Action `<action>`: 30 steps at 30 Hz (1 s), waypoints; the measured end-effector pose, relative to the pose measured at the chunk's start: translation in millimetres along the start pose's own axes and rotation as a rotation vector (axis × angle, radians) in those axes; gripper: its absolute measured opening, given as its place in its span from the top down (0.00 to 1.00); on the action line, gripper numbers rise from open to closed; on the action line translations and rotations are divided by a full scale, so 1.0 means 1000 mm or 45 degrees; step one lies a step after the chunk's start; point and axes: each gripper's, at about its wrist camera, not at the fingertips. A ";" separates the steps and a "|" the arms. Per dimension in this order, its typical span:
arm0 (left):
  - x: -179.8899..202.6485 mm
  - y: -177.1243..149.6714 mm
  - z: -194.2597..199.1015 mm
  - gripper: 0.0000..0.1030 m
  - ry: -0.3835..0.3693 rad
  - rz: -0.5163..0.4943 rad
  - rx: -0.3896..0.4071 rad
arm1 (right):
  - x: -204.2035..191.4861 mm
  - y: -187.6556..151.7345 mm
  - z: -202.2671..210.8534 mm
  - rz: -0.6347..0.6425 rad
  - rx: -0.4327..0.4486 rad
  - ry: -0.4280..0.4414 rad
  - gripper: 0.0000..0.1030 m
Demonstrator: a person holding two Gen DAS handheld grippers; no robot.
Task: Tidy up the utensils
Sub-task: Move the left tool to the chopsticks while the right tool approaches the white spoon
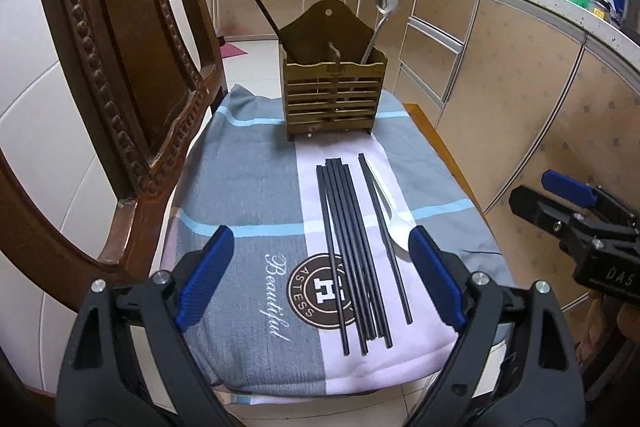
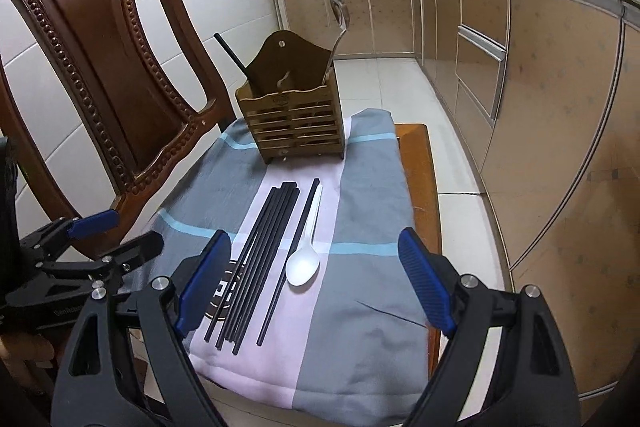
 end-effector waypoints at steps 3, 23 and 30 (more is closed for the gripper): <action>0.002 0.001 -0.001 0.15 -0.006 -0.007 0.000 | -0.001 0.000 0.000 0.002 -0.007 0.005 0.19; 0.003 0.005 -0.061 0.33 -0.042 -0.015 -0.185 | 0.001 -0.001 -0.035 0.017 -0.111 -0.002 0.33; 0.005 0.003 -0.102 0.45 -0.030 -0.050 -0.305 | 0.014 -0.002 -0.073 -0.034 -0.246 0.006 0.45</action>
Point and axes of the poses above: each gripper's, at about its wrist camera, not at the fingertips, and z roughly against the way its jaws point, x to its right, y to its top, and after that the axes turned 14 degrees about -z, right-handed
